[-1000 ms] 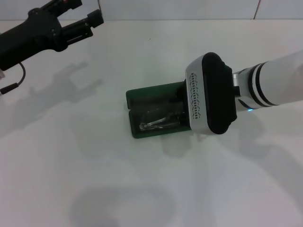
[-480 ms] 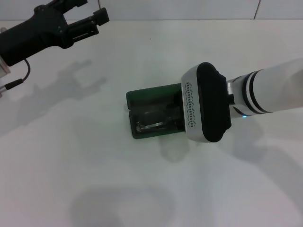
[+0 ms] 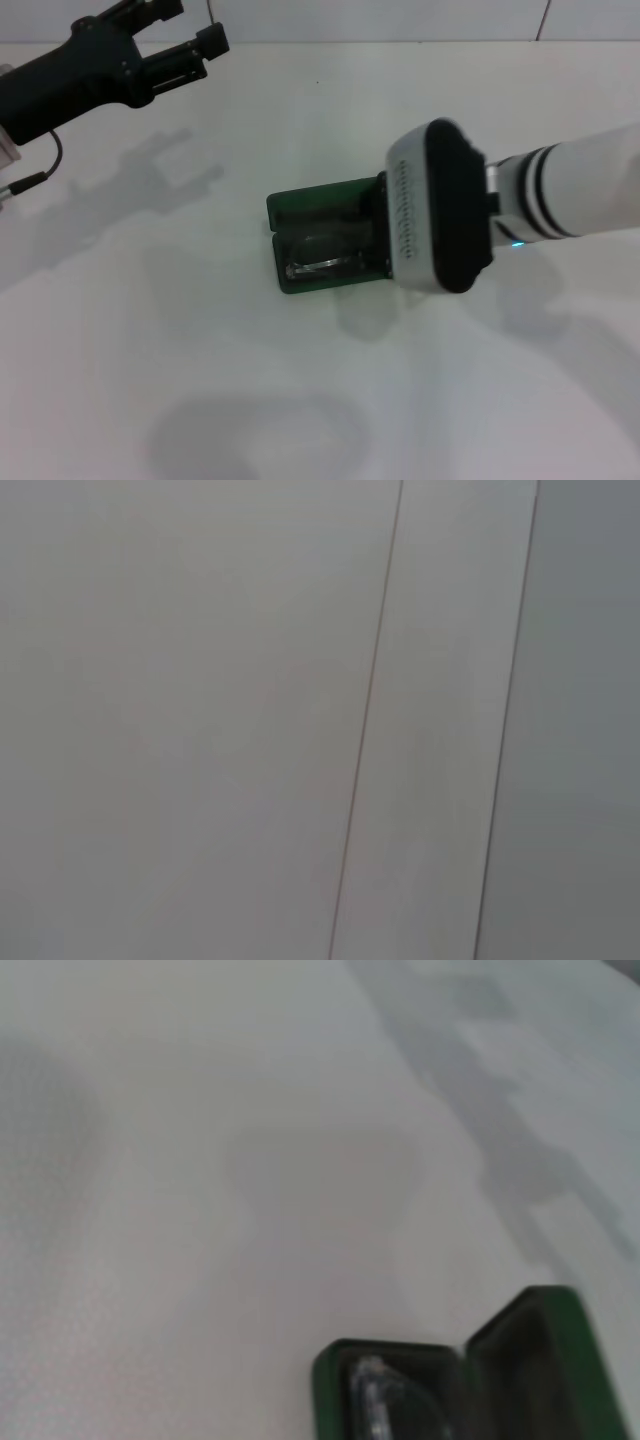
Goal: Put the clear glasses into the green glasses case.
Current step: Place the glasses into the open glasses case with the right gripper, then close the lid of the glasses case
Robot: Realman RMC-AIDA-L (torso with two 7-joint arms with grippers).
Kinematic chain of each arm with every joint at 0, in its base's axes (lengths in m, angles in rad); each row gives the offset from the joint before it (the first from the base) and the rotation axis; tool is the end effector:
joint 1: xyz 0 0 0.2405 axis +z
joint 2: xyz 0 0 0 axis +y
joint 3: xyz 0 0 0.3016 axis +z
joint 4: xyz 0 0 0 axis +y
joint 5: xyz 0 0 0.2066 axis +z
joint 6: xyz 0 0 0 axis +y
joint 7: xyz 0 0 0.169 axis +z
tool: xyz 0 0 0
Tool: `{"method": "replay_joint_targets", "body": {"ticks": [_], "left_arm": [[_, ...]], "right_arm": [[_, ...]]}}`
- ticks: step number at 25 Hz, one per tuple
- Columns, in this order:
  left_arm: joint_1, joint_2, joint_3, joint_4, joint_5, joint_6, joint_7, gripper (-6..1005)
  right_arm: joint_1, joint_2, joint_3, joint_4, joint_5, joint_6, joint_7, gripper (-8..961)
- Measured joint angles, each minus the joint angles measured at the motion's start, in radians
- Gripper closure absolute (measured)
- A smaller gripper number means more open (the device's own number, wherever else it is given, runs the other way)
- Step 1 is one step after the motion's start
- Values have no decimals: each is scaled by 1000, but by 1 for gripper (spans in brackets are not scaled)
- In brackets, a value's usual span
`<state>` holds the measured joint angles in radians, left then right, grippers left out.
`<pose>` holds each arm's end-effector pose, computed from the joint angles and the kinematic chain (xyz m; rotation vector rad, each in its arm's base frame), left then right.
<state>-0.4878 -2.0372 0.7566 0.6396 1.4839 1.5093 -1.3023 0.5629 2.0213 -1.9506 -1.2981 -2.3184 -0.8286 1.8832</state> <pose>-0.2607 0.3864 0.0192 -2.3399 -0.4878 -1.1173 0.1634 0.3773 -0.1358 -2.7050 -0.5020 -0.2474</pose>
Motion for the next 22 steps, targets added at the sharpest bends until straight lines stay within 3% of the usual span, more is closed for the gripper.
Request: {"method": "replay_joint_targets", "body": {"ticks": [4, 8, 12, 18, 22], "left_arm": [[5, 0, -1, 0, 1, 0, 0, 125], [6, 0, 2, 0, 1, 0, -5, 125], [-1, 0, 3, -8, 16, 0, -8, 125], [-38, -11, 5, -23, 70, -87, -57, 124], [-123, -17, 6, -70, 189, -222, -144, 124]], "right_arm": [[-64, -1, 138, -76, 91, -134, -69, 628], [-96, -2, 380, -47, 364, -367, -238, 628], [-107, -5, 677, 154, 636, -544, -424, 627], [-84, -10, 1010, 510, 752, -692, -623, 626], [-87, -11, 1218, 672, 790, -731, -699, 625]]}}
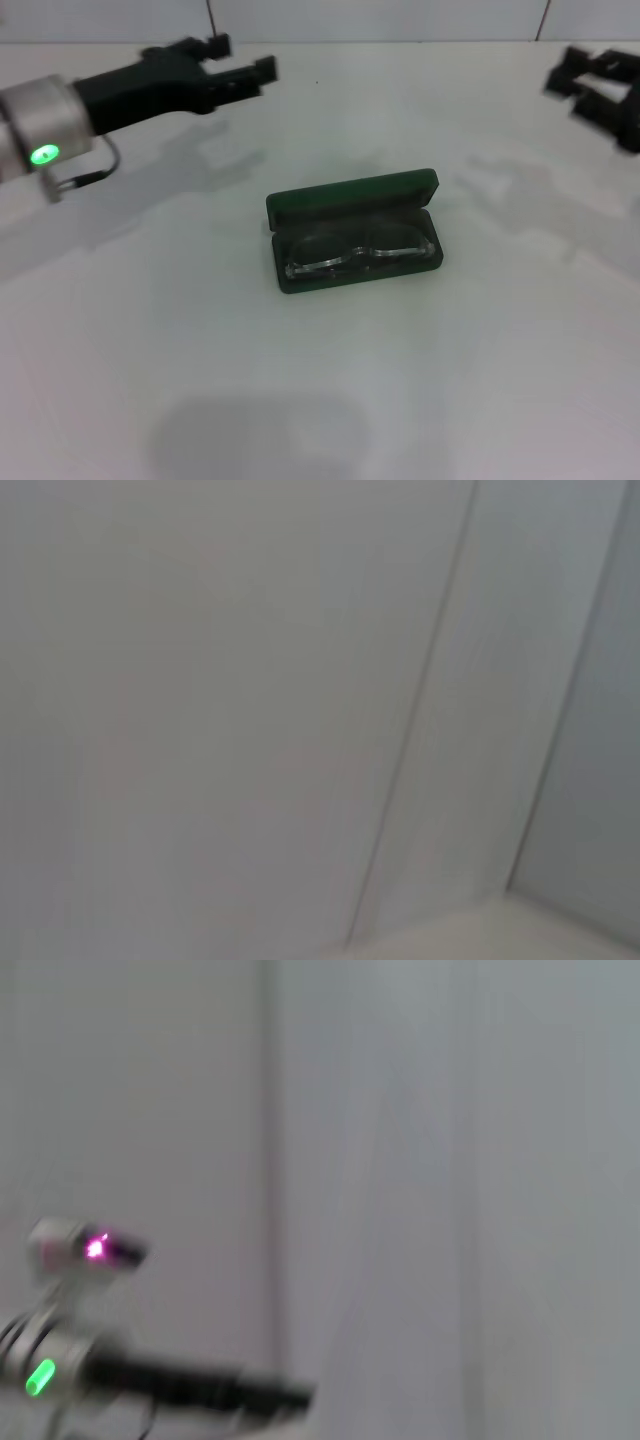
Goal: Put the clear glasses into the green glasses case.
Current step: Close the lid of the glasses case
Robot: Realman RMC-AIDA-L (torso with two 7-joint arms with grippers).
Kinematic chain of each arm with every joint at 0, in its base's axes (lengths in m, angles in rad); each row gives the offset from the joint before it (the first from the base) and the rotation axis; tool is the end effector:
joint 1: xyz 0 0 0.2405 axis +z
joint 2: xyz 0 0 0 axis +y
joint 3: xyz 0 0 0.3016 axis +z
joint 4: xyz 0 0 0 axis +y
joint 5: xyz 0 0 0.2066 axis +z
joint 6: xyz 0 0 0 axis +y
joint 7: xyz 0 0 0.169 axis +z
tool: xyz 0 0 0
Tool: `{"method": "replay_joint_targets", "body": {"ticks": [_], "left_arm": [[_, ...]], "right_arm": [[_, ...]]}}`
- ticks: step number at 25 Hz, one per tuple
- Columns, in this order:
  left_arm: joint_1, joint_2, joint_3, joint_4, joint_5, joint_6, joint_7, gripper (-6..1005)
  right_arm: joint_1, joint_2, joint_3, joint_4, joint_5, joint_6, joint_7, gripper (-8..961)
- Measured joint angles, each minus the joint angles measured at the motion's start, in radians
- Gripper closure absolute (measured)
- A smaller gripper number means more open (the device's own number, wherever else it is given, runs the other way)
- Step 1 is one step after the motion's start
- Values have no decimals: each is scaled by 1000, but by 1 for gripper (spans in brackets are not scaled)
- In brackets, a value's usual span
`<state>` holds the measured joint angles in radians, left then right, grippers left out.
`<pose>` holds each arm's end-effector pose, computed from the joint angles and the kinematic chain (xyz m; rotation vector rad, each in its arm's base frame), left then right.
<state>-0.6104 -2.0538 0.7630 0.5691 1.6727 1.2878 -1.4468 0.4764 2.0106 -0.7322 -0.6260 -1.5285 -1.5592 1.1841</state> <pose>-0.2563 0.4253 -0.0232 -2.3998 -0.7365 -0.8981 0.2715 0.3777 0.0259 -2.3748 0.3408 1.0380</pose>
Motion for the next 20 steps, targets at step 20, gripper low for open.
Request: {"method": "replay_joint_targets", "body": {"ticks": [20], "left_arm": [[-162, -43, 409, -82, 140, -350, -224, 124]], "right_arm": [[-33, 5, 191, 159, 69, 24, -126, 620]]}}
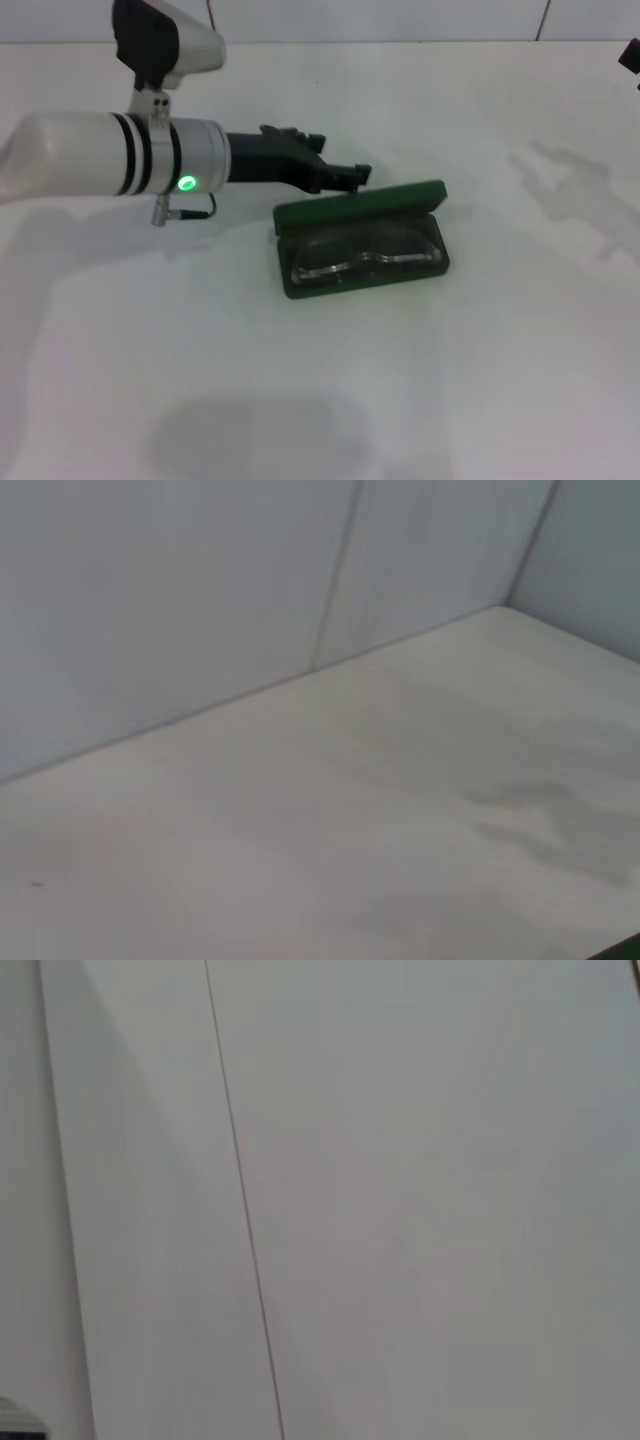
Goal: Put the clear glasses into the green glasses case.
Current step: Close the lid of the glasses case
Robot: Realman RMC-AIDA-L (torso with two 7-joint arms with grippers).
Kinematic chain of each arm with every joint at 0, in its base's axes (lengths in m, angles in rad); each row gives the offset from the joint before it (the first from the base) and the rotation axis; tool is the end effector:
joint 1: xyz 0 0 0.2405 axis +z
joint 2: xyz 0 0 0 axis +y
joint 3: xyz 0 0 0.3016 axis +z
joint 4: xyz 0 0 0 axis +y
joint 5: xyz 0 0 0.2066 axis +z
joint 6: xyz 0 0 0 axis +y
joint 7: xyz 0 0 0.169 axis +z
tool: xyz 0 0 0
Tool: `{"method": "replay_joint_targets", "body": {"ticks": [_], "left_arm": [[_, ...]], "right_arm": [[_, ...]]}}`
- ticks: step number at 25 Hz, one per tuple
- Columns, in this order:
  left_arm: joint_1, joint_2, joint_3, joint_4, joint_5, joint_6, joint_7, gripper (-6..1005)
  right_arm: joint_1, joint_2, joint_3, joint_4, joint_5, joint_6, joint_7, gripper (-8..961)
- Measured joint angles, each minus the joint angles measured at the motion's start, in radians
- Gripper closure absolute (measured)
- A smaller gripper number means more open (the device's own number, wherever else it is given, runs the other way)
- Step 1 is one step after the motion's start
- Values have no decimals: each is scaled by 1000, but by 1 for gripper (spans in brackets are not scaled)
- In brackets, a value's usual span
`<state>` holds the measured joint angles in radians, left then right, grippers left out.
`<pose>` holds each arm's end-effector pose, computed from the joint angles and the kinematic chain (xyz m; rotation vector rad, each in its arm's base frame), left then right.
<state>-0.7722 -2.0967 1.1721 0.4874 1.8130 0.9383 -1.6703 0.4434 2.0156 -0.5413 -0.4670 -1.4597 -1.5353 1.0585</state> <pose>-0.2267 0.4400 -0.1215 -2.6269 -0.7960 -0.3771 0.3111 0.3711 0.0416 -2.0770 0.4531 1.1064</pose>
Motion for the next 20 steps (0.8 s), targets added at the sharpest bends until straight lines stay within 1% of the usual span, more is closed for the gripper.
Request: {"method": "replay_joint_targets", "body": {"ticks": [2, 4, 8, 12, 15, 18, 20], "left_arm": [[10, 2, 50, 1, -41, 4, 0, 125], [22, 3, 81, 7, -62, 13, 3, 125], [46, 2, 98, 12, -69, 29, 29, 125], [79, -2, 114, 10, -97, 30, 98, 125], [106, -1, 139, 11, -180, 43, 163, 125], [132, 7, 137, 23, -290, 82, 221, 125], [146, 12, 135, 43, -324, 103, 226, 125]], "right_arm": [[0, 0, 0, 0, -1, 0, 0, 619], [1, 0, -2, 1, -4, 0, 0, 619], [5, 1, -3, 6, -6, 0, -1, 617], [9, 2, -4, 16, -7, 0, -1, 616], [10, 3, -4, 16, -7, -6, -2, 615], [12, 3, -4, 16, -7, -12, -2, 614], [18, 3, -3, 15, -7, -13, -2, 614]]}}
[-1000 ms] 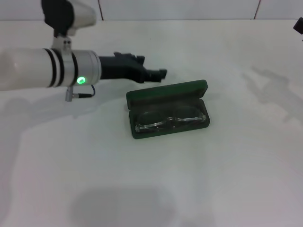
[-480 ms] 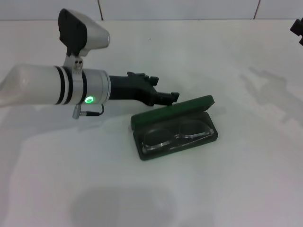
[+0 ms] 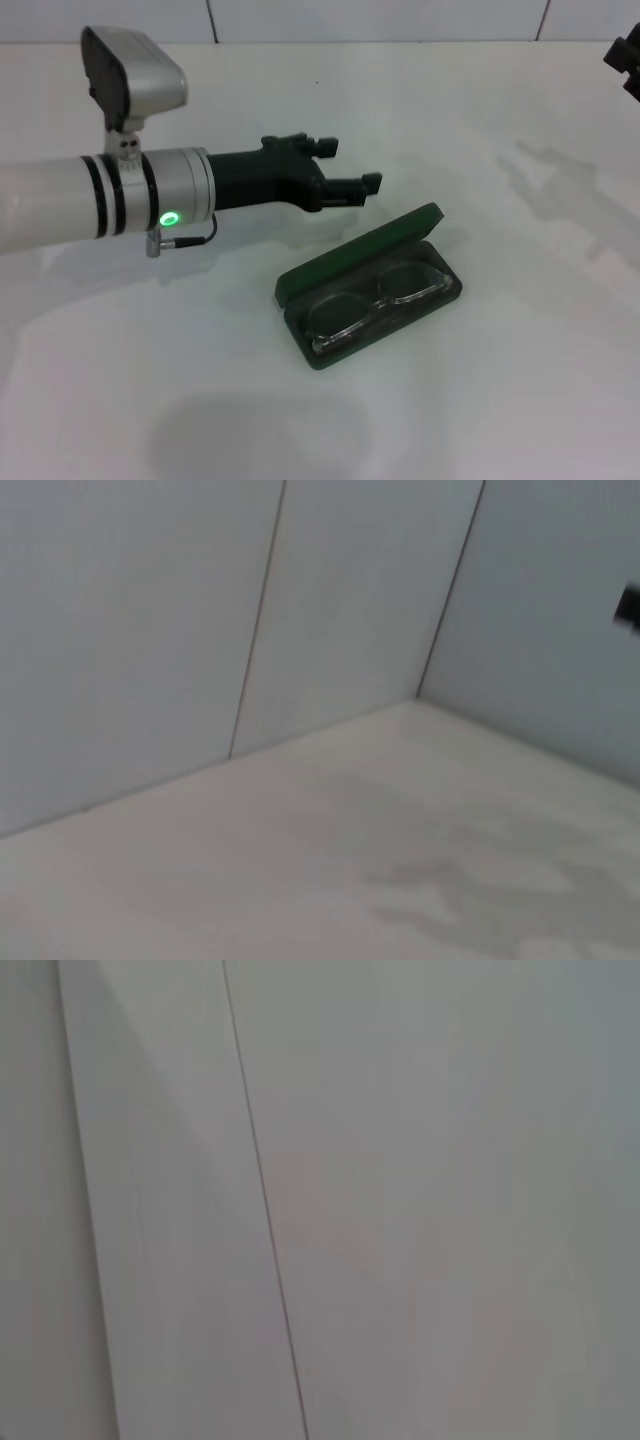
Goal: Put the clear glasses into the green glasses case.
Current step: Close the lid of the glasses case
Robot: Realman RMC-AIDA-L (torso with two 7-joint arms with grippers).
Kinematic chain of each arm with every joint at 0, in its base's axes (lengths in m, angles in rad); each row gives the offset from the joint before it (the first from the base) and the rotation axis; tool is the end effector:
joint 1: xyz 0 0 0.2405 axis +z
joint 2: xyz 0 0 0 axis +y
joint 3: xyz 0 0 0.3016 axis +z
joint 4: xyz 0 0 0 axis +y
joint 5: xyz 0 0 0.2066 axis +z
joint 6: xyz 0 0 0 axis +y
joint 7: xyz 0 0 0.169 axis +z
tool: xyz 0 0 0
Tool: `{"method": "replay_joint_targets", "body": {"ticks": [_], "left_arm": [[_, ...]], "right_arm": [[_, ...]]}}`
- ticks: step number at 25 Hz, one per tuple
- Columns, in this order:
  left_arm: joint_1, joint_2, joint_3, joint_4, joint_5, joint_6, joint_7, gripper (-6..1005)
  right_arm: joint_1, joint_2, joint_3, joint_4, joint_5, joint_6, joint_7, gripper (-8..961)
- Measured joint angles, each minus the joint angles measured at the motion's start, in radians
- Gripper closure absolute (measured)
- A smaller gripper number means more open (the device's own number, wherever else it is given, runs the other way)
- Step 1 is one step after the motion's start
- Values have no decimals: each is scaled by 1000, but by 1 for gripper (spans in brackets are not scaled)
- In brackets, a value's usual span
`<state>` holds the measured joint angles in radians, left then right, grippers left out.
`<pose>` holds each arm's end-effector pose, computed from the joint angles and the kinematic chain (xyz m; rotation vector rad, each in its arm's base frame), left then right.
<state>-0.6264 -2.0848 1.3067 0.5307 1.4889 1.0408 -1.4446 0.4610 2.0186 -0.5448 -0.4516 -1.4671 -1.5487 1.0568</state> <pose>-0.2350 0.4053 -0.1149 -2.6442 -0.7011 -0.6256 0.3033 0.3733 0.0357 -2.1012 0.4458 1.1317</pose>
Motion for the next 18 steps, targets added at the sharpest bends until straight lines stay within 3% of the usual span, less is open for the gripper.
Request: {"method": "replay_joint_targets", "body": {"ticks": [18], "left_arm": [[1, -4, 11, 7, 73, 53, -59, 124]], "right_arm": [[44, -3, -21, -5, -4, 44, -2, 609]]}}
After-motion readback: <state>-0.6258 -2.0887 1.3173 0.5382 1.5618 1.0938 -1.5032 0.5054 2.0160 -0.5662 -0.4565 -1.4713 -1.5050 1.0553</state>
